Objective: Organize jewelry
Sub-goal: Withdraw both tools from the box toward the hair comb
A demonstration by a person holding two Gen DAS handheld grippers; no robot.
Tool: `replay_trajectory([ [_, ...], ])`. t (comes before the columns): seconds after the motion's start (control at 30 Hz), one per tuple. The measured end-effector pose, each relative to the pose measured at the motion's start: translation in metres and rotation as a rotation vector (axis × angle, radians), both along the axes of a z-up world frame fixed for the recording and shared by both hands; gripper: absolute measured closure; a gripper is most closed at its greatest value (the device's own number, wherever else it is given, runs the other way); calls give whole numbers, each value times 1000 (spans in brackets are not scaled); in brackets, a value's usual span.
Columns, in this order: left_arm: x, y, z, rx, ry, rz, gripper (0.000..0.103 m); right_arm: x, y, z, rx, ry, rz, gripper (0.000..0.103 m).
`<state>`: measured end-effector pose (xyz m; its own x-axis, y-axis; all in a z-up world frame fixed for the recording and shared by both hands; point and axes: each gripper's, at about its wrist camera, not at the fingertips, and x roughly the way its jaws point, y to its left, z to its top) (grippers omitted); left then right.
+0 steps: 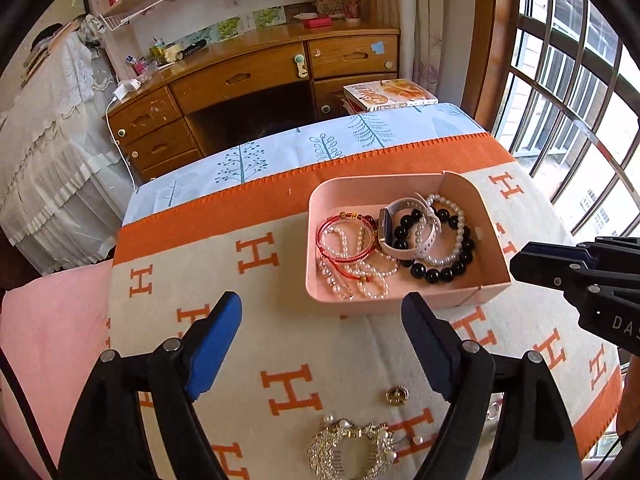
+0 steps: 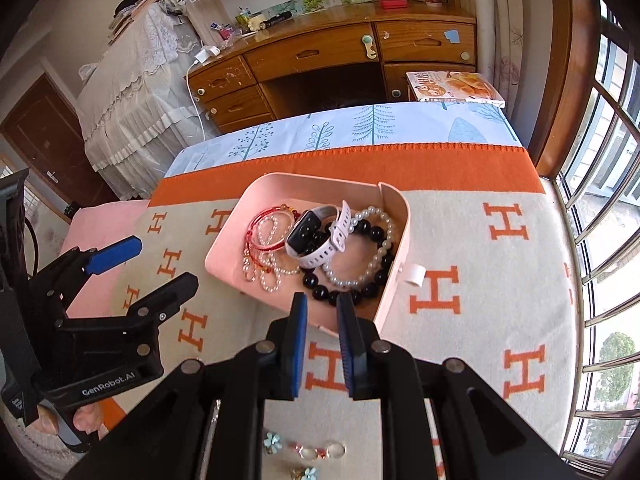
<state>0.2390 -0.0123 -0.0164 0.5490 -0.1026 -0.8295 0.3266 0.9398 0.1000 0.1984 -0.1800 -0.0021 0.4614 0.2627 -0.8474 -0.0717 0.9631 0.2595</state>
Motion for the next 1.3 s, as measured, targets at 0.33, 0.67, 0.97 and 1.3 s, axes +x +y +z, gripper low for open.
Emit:
replay_trajectory([
  [0.33,-46,22,-1,-13,11,-2,22,-48,12,3,-8,5,69,88],
  [0.67,-60,46,-37,-18,105,44,22,-62,31,-14,-21,39,138,71],
  [0.97,-65,60,-64,-14,190,56,22,-61,50,-28,-20,65,184,71],
  [1.3,-54,72,-80,-83,329,95,32,-60,56,-28,-7,67,201,71],
])
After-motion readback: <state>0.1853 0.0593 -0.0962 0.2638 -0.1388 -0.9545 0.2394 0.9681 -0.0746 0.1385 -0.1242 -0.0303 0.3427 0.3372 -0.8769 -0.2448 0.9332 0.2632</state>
